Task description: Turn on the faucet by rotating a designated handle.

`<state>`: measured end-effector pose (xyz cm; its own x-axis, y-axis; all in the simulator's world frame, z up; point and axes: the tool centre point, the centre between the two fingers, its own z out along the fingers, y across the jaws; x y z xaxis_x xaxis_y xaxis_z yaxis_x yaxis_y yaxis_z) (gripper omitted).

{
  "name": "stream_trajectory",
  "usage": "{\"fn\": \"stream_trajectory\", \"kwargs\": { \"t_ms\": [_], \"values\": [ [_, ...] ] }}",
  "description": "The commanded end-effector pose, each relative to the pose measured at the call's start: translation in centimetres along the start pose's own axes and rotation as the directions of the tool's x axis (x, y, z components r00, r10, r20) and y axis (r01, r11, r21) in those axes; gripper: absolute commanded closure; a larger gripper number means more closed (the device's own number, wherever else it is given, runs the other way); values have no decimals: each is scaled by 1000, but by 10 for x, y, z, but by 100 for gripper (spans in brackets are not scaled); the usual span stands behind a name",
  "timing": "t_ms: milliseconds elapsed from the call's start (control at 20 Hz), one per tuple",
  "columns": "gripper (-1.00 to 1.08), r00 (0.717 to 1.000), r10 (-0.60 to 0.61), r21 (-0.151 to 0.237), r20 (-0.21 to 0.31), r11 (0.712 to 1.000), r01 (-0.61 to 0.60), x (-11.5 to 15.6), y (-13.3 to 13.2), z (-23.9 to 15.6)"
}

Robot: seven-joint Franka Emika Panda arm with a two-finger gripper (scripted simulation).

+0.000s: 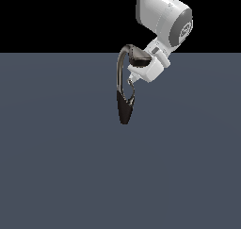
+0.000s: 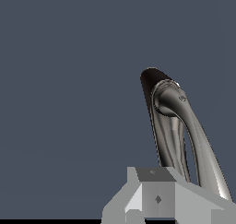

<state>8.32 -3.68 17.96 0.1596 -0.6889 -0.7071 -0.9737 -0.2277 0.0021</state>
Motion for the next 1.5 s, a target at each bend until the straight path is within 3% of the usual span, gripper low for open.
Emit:
{"fn": "stream_trajectory", "kwargs": {
  "t_ms": [0,700,1450],
  "values": [
    [108,1000,0,0,0,1000,0,-2,6,0],
    [108,1000,0,1,0,1000,0,-13,38,0],
    [108,1000,0,1,0,1000,0,9,85,0]
  ]
}}
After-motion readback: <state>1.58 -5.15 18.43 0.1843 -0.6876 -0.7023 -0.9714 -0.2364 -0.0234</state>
